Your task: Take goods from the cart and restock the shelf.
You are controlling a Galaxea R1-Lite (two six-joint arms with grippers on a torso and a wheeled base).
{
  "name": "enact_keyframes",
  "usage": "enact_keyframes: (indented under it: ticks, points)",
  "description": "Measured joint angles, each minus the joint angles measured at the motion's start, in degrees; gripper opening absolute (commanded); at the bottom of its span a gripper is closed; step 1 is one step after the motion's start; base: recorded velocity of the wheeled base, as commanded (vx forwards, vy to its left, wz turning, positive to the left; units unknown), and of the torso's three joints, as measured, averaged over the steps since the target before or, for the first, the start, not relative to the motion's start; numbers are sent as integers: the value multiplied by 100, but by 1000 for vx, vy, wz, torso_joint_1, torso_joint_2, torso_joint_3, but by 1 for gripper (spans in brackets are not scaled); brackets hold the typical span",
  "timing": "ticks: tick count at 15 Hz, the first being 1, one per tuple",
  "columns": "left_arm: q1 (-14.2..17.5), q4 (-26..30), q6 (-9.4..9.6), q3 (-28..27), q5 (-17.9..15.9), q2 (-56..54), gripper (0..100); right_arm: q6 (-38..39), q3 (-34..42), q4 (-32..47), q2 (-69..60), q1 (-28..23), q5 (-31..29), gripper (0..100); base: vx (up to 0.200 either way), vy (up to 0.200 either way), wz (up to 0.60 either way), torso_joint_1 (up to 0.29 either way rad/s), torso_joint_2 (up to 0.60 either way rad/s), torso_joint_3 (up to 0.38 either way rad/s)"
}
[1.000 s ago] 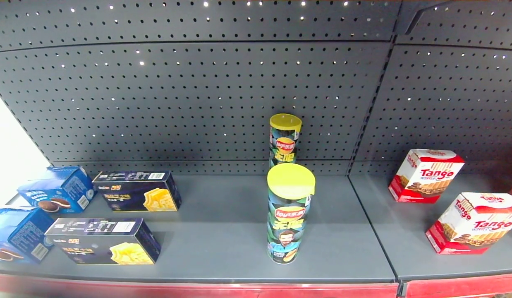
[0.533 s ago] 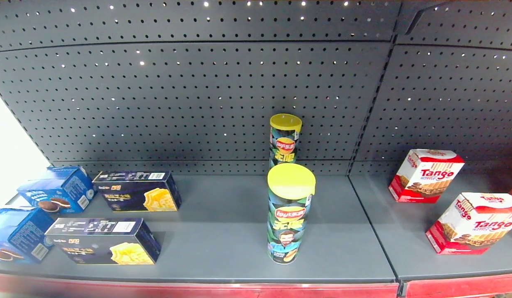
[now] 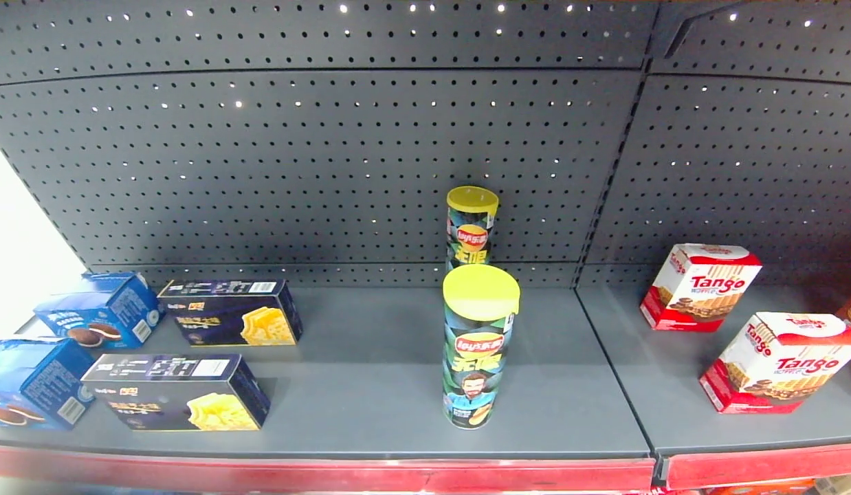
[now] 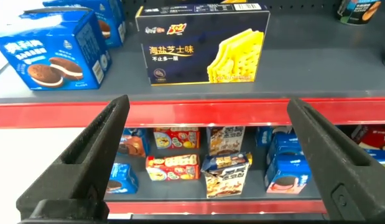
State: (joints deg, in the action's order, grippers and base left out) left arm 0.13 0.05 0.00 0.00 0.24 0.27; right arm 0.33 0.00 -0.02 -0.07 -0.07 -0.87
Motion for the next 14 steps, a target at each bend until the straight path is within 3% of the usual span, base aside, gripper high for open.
enact_keyframes:
  ticks: [14]
  points:
    - [2,-2,-7,0,-2,0,100,0,0,2,0,-4,-2,100,0,0,0,0,0,0]
